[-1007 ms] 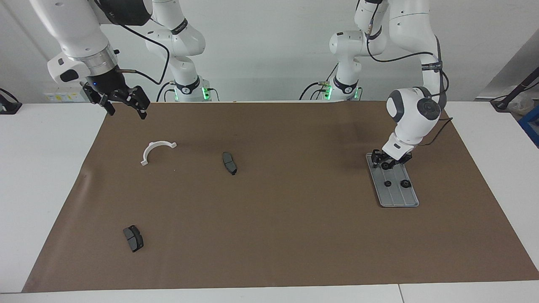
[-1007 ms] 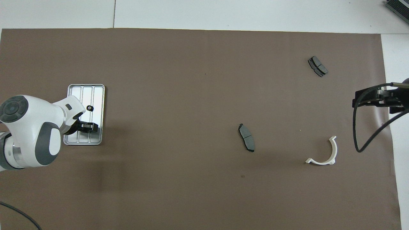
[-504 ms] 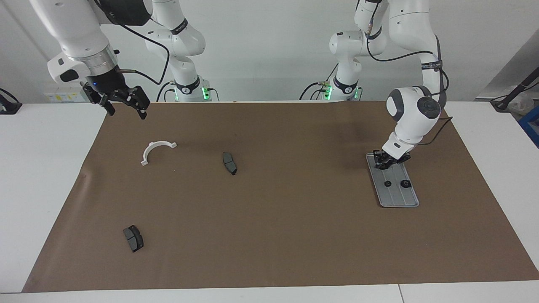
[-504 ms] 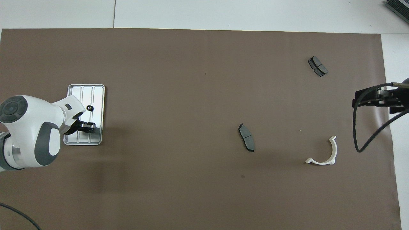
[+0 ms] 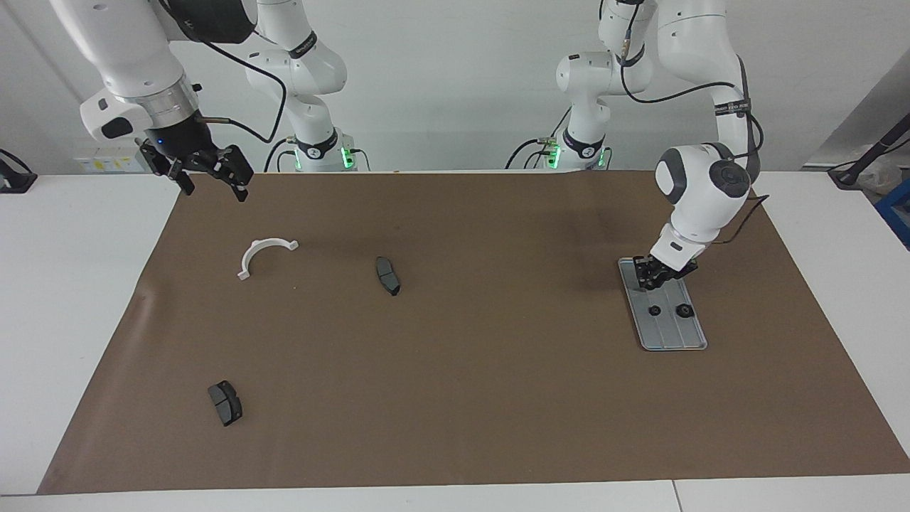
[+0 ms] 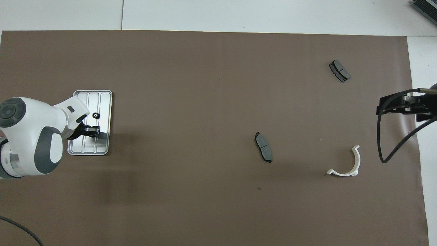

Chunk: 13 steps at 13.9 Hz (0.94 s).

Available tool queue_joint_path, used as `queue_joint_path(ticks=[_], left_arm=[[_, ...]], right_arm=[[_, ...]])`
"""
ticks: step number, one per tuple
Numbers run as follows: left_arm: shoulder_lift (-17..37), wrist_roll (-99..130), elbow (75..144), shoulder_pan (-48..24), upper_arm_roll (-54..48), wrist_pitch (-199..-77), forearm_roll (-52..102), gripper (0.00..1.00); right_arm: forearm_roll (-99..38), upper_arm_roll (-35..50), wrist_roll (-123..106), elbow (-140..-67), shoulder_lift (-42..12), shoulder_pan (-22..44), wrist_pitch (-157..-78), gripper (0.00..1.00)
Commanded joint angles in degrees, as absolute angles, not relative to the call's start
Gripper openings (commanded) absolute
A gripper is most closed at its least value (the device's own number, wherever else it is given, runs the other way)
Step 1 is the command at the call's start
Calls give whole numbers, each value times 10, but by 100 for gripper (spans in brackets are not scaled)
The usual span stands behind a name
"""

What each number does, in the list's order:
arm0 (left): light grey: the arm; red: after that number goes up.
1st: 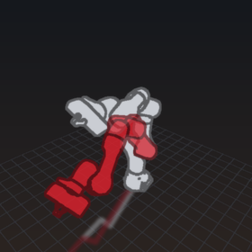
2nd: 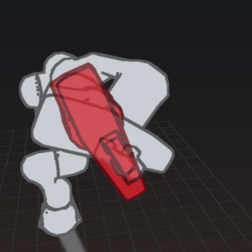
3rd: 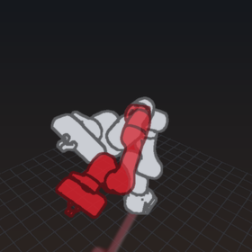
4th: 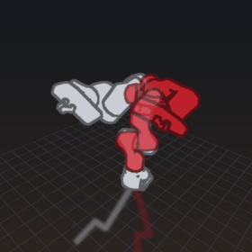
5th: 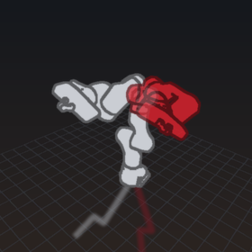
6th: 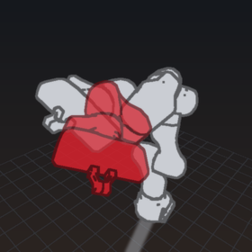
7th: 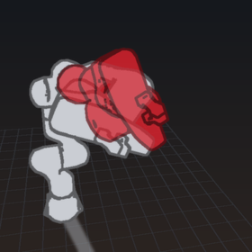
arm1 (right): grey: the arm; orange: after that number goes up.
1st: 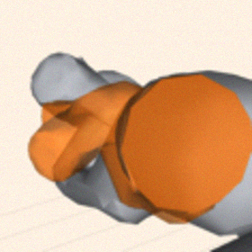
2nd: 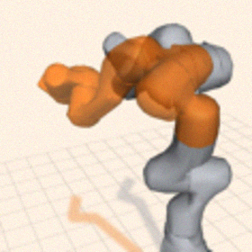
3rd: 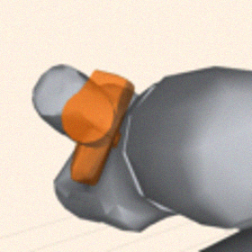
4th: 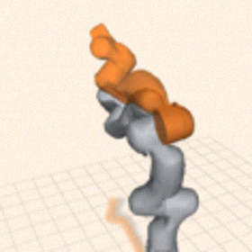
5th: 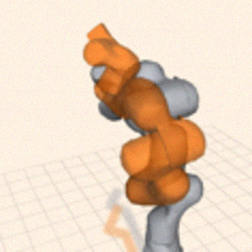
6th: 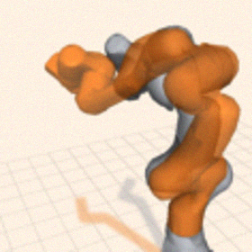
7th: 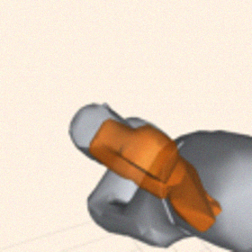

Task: Place bearing gear from tray to pile
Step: 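Grasp the black gear with the left gripper and lift it, then carry the gear away from the tray and release it mid-table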

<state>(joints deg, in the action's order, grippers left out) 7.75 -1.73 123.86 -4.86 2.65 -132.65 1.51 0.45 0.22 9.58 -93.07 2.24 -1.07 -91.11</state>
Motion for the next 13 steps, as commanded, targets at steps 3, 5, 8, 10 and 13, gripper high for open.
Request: queue_joint_path(ticks=[3, 5, 8, 10, 13], left_arm=[[89, 181, 1201, -169, 28, -1304, 25, 25], [88, 243, 1202, -219, 28, -1307, 25, 26], [89, 353, 1200, -292, 28, -1315, 25, 26], [105, 410, 1179, -339, 28, -1320, 25, 26], [165, 472, 1120, -384, 28, -1322, 25, 26]], right_arm=[[-3, 6, 96, -930, 23, -16, -905, 100], [-3, 6, 96, -930, 22, -15, -905, 100], [-3, 6, 96, -930, 23, -15, -904, 100], [-3, 6, 96, -930, 23, -16, -904, 100], [-3, 6, 96, -930, 22, -16, -904, 100]])
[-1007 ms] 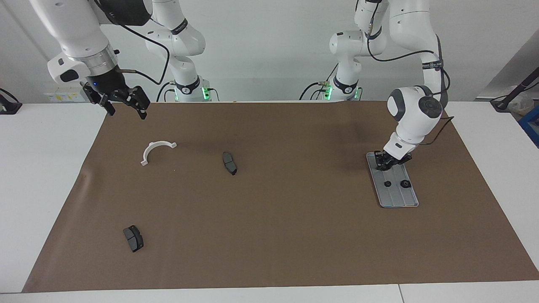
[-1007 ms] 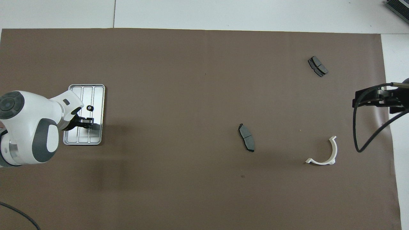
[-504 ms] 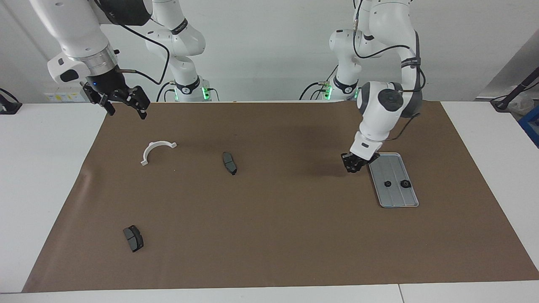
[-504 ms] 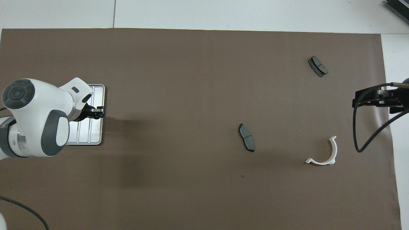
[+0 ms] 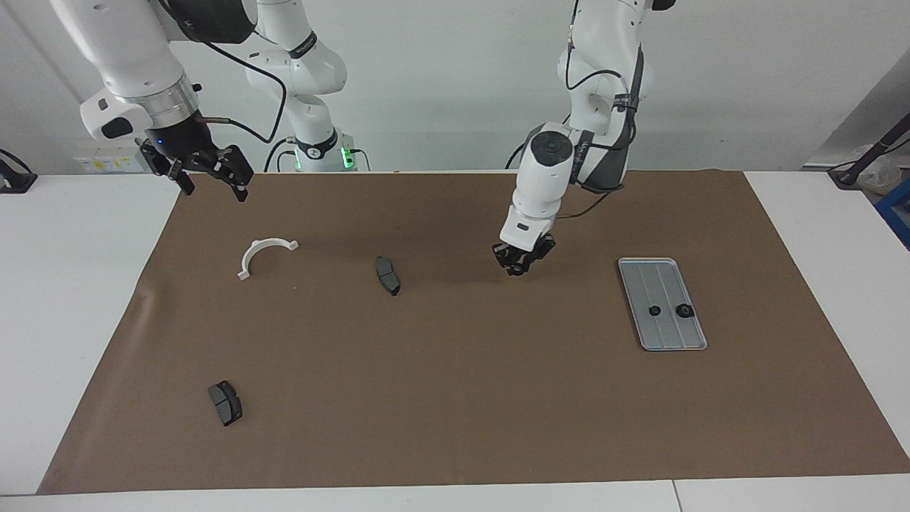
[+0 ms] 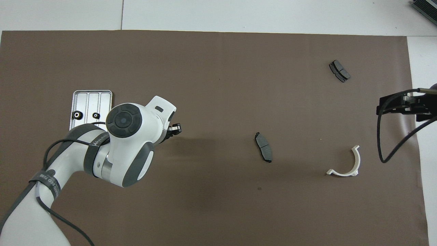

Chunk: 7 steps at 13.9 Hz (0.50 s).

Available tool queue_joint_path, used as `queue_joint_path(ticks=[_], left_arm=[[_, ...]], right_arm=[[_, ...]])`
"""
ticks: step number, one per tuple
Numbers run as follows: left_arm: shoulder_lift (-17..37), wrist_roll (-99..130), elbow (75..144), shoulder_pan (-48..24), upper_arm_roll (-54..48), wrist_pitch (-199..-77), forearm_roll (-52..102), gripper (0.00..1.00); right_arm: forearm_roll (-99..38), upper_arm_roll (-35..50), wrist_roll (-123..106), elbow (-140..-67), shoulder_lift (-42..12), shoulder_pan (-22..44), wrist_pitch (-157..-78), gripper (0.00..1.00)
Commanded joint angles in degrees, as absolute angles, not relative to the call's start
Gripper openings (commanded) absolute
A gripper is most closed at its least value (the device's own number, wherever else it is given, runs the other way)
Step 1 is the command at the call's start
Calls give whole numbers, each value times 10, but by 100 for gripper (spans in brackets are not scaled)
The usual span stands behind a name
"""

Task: Place bearing gear from tray to pile
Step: 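Carry the gear away from the tray and release it mid-table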

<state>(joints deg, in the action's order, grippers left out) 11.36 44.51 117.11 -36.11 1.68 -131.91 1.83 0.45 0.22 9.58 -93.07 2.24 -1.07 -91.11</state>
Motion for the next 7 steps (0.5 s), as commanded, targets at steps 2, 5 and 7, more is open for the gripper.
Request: queue_joint_path(ticks=[2, 5, 7], left_arm=[[202, 496, 1077, -406, 27, -1322, 27, 26], [229, 519, 1059, -426, 27, -1339, 27, 29], [230, 519, 1061, -438, 27, -1339, 26, 68]], right_arm=[[-3, 6, 96, -930, 22, -16, -905, 100], [-3, 6, 95, -931, 23, -16, -904, 100], [-3, 6, 96, -931, 23, -16, -905, 100]])
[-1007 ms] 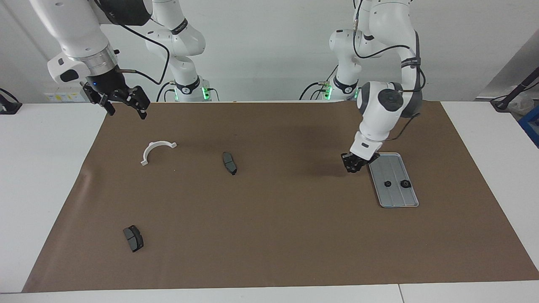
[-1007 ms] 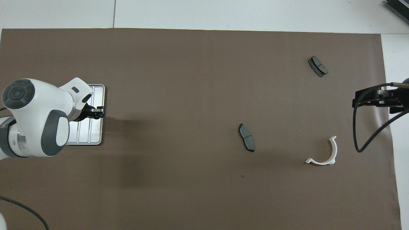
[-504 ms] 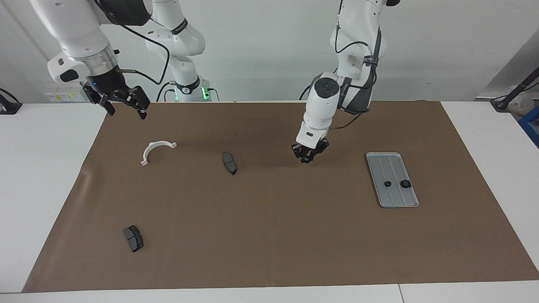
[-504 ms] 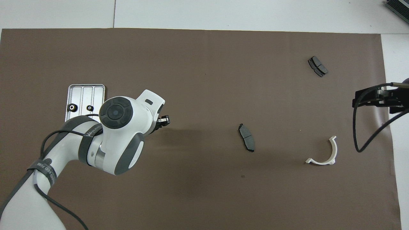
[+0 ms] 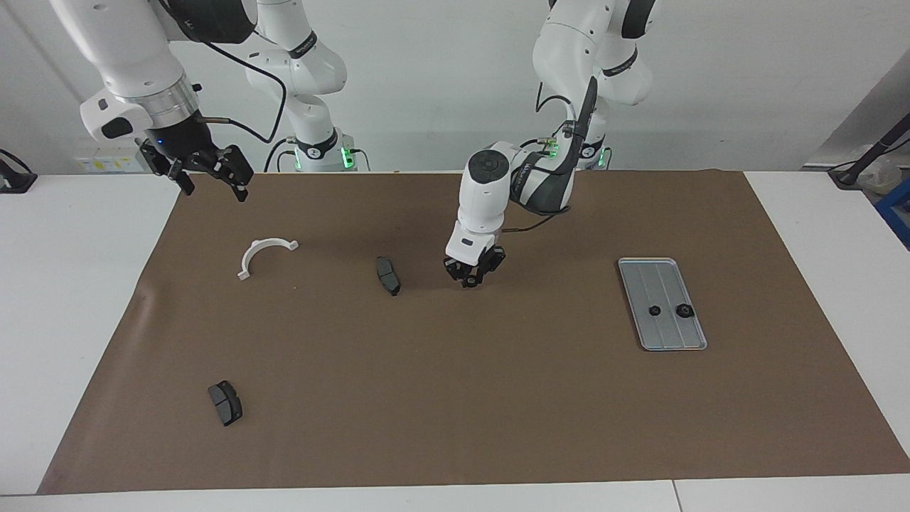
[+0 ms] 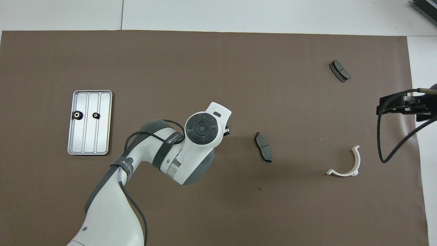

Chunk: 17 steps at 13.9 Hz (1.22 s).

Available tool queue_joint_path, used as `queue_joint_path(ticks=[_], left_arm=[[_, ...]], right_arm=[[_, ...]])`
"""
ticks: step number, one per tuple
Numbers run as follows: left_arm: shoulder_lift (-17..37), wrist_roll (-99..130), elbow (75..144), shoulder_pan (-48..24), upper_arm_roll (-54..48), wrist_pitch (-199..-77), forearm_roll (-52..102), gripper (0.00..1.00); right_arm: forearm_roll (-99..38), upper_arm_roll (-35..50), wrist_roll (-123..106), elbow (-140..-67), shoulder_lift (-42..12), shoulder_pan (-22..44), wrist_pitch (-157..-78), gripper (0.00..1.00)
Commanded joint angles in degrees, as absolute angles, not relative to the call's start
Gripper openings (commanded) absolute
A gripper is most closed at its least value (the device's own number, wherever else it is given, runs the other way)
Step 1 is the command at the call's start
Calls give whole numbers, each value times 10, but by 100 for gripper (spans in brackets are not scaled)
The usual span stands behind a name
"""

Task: Place bearing gear from tray to pile
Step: 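Carry the gear away from the tray and release it mid-table, then return the left gripper to the tray while the right gripper reaches the gear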

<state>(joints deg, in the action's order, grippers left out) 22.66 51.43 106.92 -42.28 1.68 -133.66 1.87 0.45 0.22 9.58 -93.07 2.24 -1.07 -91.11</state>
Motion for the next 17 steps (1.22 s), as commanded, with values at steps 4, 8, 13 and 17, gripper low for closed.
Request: queue_joint_path(ticks=[4, 8, 13, 17], left_arm=[[229, 512, 1044, -427, 30, -1326, 25, 98], [184, 442, 1043, -322, 29, -1273, 27, 98], [142, 187, 1051, -181, 33, -1190, 50, 98], [130, -22, 1091, -64, 33, -1216, 50, 98]], right_arm=[[-3, 6, 95, -931, 23, -16, -907, 100], [-4, 12, 98, -954, 27, -7, -955, 100], [-4, 12, 117, -1007, 35, 65, -1025, 100], [-3, 12, 189, -1033, 9, 146, -1083, 100]])
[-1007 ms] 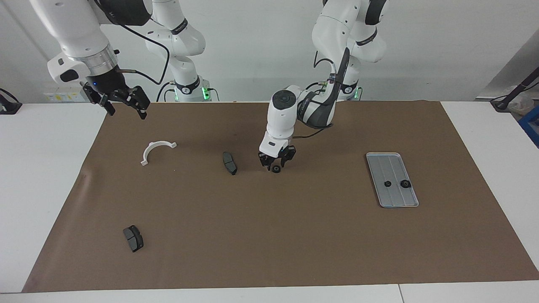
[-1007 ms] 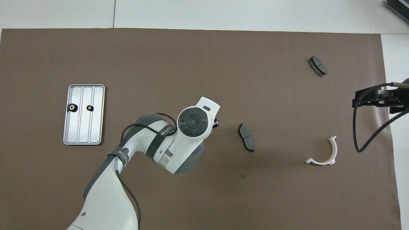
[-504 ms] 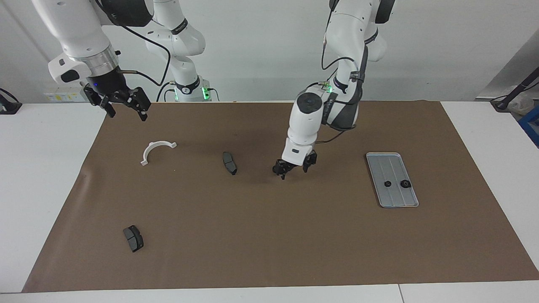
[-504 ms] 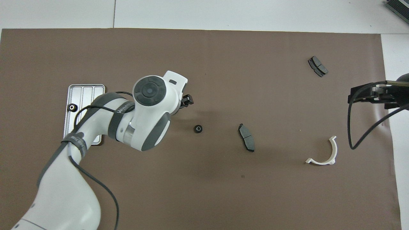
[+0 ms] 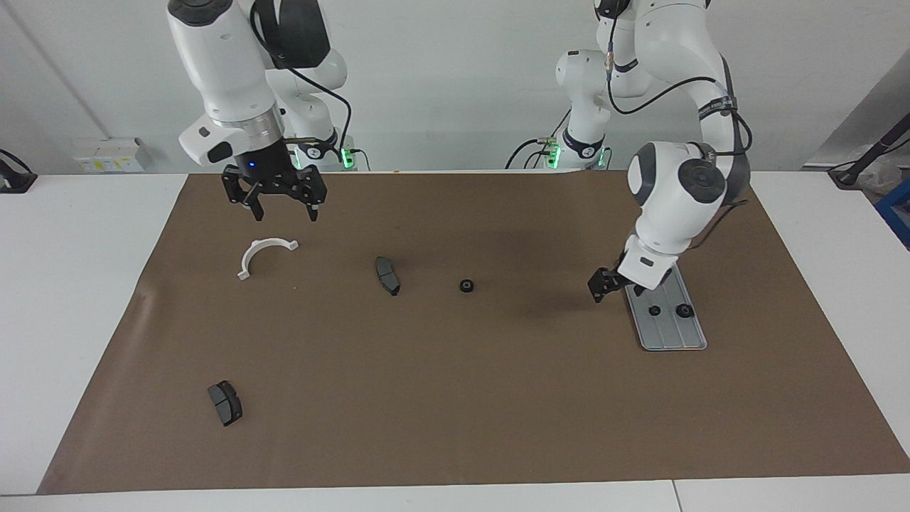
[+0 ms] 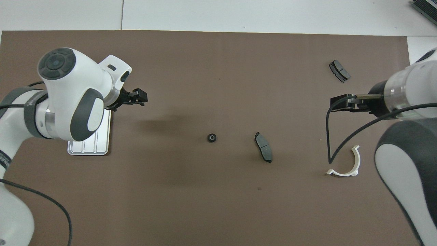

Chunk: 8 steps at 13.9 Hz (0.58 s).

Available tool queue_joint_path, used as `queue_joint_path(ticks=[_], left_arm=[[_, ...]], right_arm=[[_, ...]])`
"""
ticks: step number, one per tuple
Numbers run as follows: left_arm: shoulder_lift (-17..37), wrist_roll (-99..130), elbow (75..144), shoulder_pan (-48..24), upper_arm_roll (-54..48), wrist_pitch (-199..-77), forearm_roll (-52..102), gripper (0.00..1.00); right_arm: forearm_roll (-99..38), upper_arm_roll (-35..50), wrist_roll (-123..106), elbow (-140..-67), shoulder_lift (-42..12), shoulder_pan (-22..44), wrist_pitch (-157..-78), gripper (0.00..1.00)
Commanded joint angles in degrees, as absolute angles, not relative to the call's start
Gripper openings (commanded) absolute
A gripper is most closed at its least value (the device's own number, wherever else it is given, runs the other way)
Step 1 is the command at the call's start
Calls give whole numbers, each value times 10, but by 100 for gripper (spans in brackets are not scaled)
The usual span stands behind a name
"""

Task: Place bearing gear from tray to pile
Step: 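Return the left gripper to the tray while the right gripper reaches the gear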

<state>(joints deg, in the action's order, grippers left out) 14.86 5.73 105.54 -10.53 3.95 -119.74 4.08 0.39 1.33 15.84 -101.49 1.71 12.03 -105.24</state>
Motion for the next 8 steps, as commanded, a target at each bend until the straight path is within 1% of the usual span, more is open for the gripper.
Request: queue_joint_path(ticks=[1, 3, 5, 8], left_arm=[[127, -50, 1106, -43, 33, -1238, 50, 97], [123, -68, 1139, -23, 33, -1287, 50, 97], [127, -68, 1162, -23, 33, -1317, 51, 93], [131, -55, 1192, -27, 33, -1363, 51, 85]], right_arm=[[-3, 12, 212, -1034, -3, 167, -1097, 100], [2, 12, 249, -1034, -36, 208, -1128, 100], [8, 12, 296, -1034, -73, 255, -1164, 100], [9, 12, 351, -1029, -116, 303, -1212, 100]])
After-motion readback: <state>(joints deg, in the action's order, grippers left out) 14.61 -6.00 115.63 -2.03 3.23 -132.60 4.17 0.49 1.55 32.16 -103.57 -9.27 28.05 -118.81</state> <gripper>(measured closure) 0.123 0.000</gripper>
